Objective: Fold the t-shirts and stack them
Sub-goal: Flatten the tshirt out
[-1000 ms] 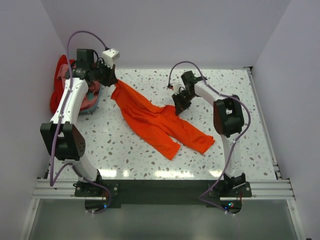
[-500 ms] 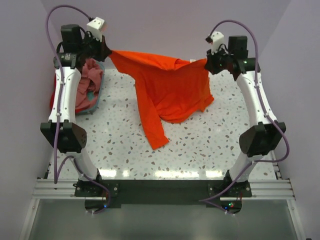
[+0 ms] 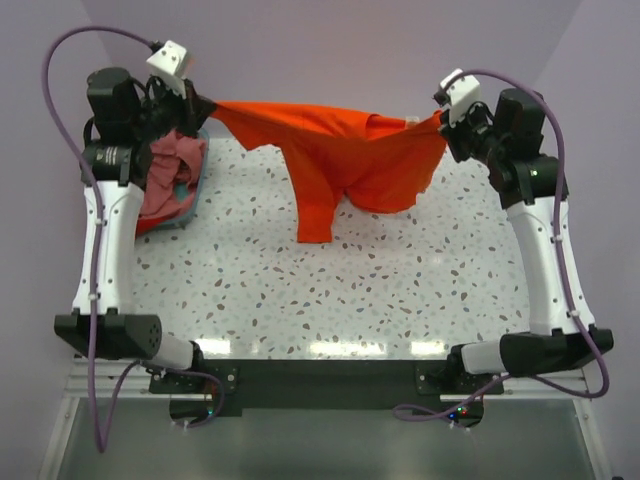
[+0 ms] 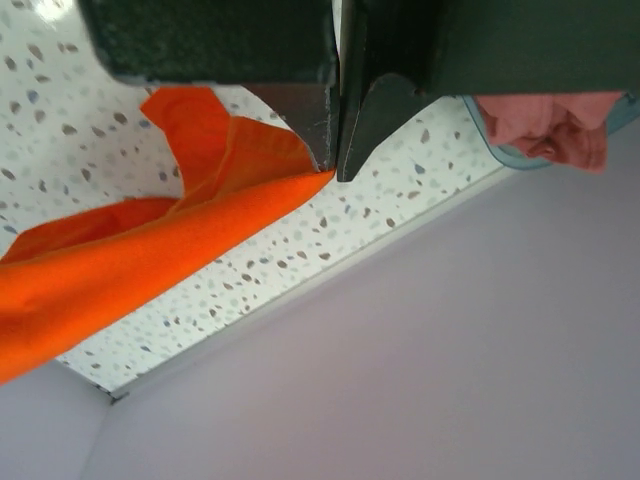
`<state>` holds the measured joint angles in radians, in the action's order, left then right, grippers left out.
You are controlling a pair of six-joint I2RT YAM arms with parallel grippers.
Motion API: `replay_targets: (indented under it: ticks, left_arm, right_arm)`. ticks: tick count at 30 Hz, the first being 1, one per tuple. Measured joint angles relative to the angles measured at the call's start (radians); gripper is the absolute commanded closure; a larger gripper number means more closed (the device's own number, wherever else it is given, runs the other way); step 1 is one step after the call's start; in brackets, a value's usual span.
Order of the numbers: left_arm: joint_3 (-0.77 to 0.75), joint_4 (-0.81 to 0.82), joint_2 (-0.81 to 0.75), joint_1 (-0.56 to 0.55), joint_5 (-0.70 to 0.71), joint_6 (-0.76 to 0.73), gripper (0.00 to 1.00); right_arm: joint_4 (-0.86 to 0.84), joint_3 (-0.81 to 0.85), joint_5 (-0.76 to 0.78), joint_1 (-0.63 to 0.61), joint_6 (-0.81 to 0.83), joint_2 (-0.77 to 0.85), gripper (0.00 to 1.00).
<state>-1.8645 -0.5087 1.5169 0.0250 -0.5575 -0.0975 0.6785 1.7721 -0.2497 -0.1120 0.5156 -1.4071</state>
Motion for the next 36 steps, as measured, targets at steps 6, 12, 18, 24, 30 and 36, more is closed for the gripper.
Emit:
replay_targets:
  ticks: [6, 12, 18, 24, 30, 36]
  left_arm:
    - [0.203, 0.001, -0.241, 0.000, -0.144, 0.054, 1.00]
    - [0.195, 0.087, -0.247, 0.000, -0.294, 0.242, 1.00]
    - [0.214, 0.151, -0.190, 0.003, -0.288, 0.399, 1.00]
    - [0.435, 0.107, -0.193, 0.047, -0.127, 0.459, 1.00]
    - [0.620, 0.017, -0.175, 0.080, 0.068, 0.479, 1.00]
    - [0.628, -0.084, -0.079, 0.082, 0.170, 0.393, 0.77]
  right_arm:
    - [-0.015, -0.041, 0.092, 0.003, 0.046, 0.113, 1.00]
    - [-0.130, 0.204, 0.168, 0.011, 0.057, -0.047, 1.00]
    - [-0.277, 0.347, 0.155, -0.026, 0.074, -0.333, 1.00]
    - [-0.349, 0.354, 0.159, -0.216, 0.130, -0.671, 0.89]
    - [-0.272, 0.417, 0.237, -0.421, 0.147, -0.909, 0.19]
    - [-0.037, 0.233, 0.201, -0.410, 0.101, -0.721, 0.09]
